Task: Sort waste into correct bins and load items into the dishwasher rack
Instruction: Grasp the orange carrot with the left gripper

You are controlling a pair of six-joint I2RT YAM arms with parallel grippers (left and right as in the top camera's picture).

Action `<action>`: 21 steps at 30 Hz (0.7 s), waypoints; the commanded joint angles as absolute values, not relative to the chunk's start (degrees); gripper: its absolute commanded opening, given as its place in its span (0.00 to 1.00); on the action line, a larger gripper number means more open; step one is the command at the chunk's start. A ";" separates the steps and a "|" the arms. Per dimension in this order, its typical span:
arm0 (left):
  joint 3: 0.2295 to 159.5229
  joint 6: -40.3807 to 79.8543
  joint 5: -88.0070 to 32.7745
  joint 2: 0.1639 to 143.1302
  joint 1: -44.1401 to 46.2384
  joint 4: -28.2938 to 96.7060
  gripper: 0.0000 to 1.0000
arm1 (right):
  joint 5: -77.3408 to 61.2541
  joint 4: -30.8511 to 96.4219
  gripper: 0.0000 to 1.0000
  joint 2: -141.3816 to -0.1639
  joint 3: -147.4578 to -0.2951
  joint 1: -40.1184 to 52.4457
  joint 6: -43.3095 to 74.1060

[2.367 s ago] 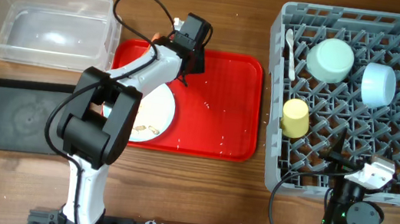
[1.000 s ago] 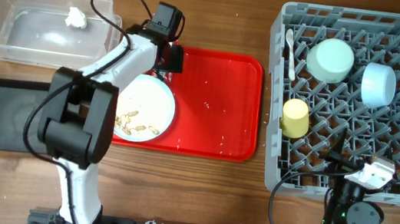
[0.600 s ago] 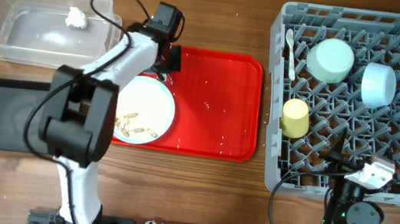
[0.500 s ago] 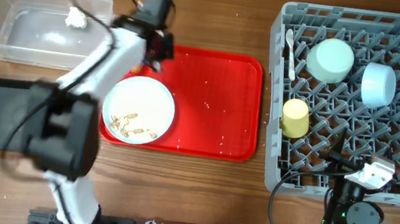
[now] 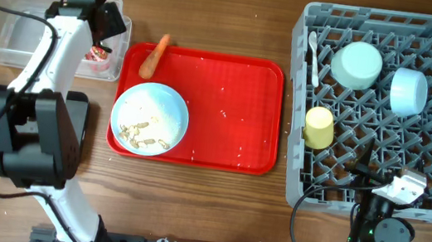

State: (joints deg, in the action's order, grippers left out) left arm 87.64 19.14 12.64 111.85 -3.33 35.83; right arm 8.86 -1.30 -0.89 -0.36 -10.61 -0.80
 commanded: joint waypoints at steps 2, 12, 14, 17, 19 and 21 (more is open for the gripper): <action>88.68 17.85 4.34 106.87 4.01 43.11 0.70 | 9.43 -1.39 1.00 -0.27 -0.30 -10.85 -1.48; 83.57 12.38 14.15 114.21 12.21 41.60 0.61 | 9.43 -1.39 1.00 -0.27 -0.30 -10.85 -1.48; 83.55 12.36 16.16 115.31 11.31 40.51 0.61 | 9.43 -1.39 0.99 -0.27 -0.30 -10.85 -1.45; 83.55 10.96 13.61 118.15 9.61 38.44 0.61 | 9.43 -1.39 1.00 -0.27 -0.30 -10.85 -1.50; 83.55 7.11 9.23 120.09 8.99 37.43 0.61 | 9.43 -1.39 1.00 -0.27 -0.30 -10.85 -1.50; 83.57 4.64 8.38 121.32 8.99 36.97 0.59 | 9.43 -1.39 1.00 -0.27 -0.30 -10.85 -1.48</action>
